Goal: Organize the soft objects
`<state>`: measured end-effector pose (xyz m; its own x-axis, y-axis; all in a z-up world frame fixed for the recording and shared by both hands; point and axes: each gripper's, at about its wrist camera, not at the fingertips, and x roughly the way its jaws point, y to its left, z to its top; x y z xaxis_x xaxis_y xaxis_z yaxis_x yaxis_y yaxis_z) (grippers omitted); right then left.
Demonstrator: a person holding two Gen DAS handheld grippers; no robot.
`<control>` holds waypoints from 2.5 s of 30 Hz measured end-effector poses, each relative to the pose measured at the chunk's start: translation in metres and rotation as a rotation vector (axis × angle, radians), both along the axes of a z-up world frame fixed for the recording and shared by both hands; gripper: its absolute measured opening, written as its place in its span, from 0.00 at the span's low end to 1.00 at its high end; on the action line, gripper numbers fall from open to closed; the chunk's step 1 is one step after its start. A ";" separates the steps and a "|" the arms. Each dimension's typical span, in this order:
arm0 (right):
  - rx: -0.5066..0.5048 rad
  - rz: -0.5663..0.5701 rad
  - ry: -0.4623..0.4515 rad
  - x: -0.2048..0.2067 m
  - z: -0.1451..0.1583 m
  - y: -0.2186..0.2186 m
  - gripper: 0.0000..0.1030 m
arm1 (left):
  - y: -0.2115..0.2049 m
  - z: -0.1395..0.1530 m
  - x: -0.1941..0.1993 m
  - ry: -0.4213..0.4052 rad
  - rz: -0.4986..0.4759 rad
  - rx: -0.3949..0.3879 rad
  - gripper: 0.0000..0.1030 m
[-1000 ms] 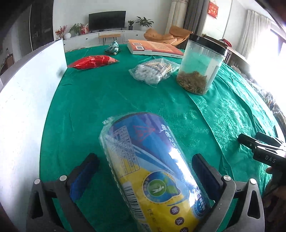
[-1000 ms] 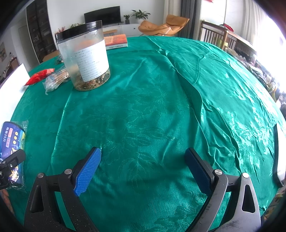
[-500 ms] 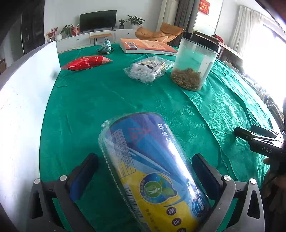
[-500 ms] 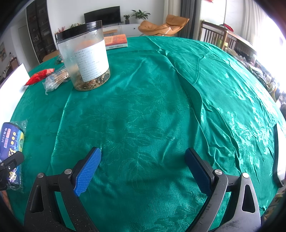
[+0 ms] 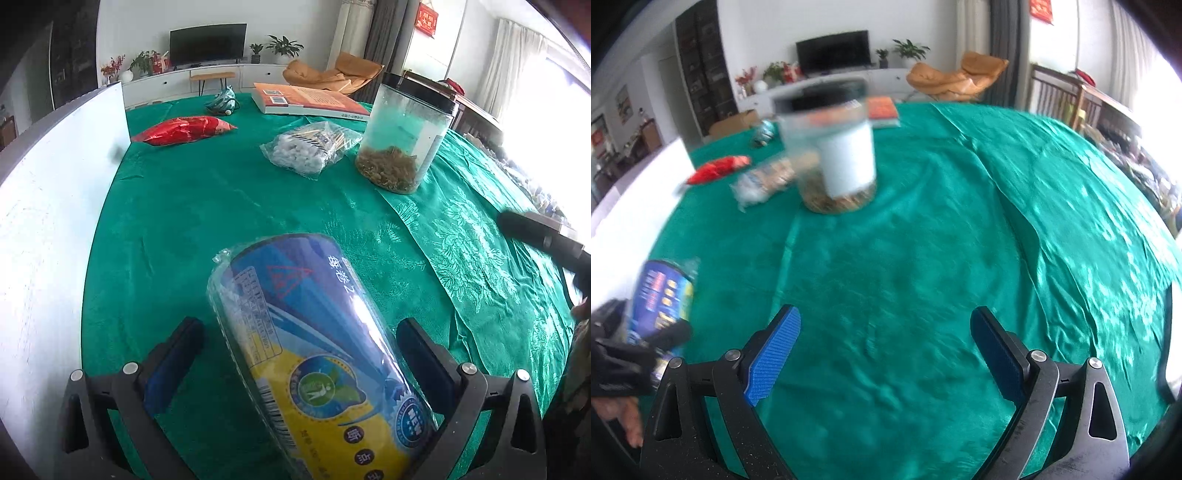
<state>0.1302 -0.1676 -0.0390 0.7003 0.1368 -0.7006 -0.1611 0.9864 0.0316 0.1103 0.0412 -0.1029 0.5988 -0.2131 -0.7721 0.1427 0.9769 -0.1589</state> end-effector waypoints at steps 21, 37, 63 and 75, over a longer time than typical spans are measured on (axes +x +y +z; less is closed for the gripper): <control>-0.556 0.685 0.111 0.216 -0.025 0.278 0.90 | 0.003 0.000 0.001 -0.002 0.004 -0.021 1.00; 0.012 0.415 0.170 0.222 0.059 0.181 0.13 | 0.002 0.000 0.001 -0.002 0.007 -0.023 1.00; 0.014 -0.209 0.196 0.019 -0.038 -0.106 0.84 | -0.001 0.000 0.001 0.000 0.007 -0.010 1.00; -0.042 -0.185 0.132 0.013 -0.051 -0.099 0.89 | -0.001 0.000 0.001 0.000 0.008 -0.007 1.00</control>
<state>0.1434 -0.2663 -0.0901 0.6123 -0.0167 -0.7905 0.0253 0.9997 -0.0015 0.1114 0.0402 -0.1033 0.6001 -0.2137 -0.7708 0.1348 0.9769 -0.1659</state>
